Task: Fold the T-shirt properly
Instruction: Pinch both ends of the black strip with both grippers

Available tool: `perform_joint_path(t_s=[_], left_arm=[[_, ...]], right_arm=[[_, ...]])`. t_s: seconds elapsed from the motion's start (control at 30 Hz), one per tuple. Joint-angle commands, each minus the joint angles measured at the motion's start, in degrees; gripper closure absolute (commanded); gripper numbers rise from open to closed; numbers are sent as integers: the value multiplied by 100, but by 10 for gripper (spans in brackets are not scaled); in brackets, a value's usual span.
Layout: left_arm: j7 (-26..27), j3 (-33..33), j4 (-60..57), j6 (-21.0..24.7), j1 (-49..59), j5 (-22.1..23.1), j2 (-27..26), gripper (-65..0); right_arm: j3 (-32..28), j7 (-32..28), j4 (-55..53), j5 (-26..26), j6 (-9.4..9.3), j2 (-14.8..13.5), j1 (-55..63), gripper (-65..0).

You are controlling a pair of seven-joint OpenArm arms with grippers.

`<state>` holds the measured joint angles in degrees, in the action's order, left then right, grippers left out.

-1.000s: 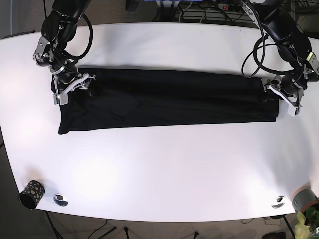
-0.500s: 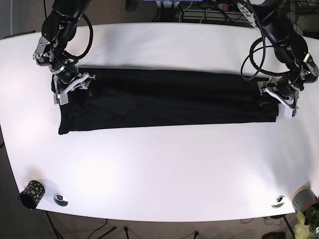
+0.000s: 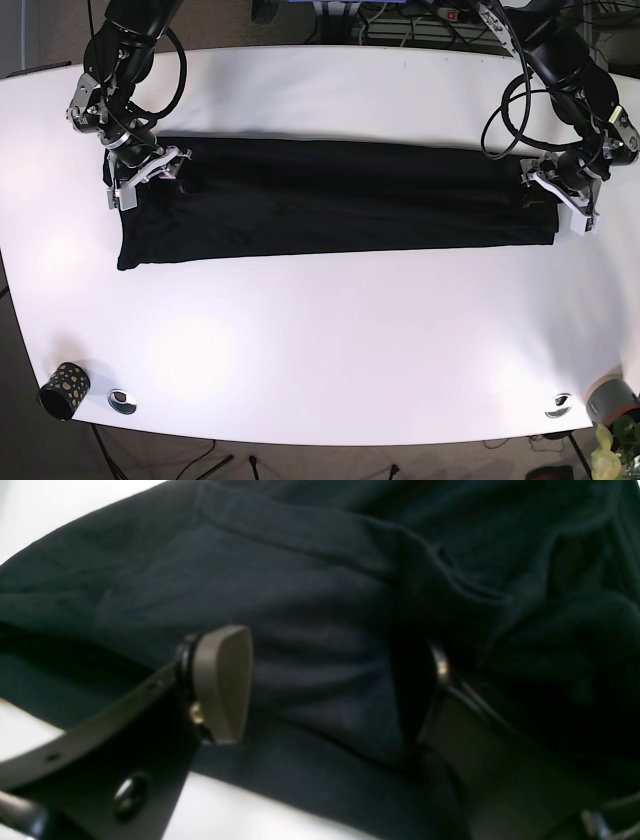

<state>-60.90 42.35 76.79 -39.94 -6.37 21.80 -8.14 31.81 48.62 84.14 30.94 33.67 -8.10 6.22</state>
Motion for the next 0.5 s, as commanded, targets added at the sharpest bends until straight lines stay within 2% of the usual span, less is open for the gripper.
perform_joint_path(t_s=[0.0, 0.17, 0.47], left_arm=[[46, 16, 176, -6, -79, 48, -148, -461], [55, 25, 158, -6, -88, 66, -359, -507], [64, 25, 105, -6, -79, 31, -474, -507]], right_arm=[[23, 145, 13, -136, -57, -47, -20, -423], [23, 145, 13, -136, -57, -47, -20, -423], [23, 145, 13, -127, -57, -47, -20, -423]])
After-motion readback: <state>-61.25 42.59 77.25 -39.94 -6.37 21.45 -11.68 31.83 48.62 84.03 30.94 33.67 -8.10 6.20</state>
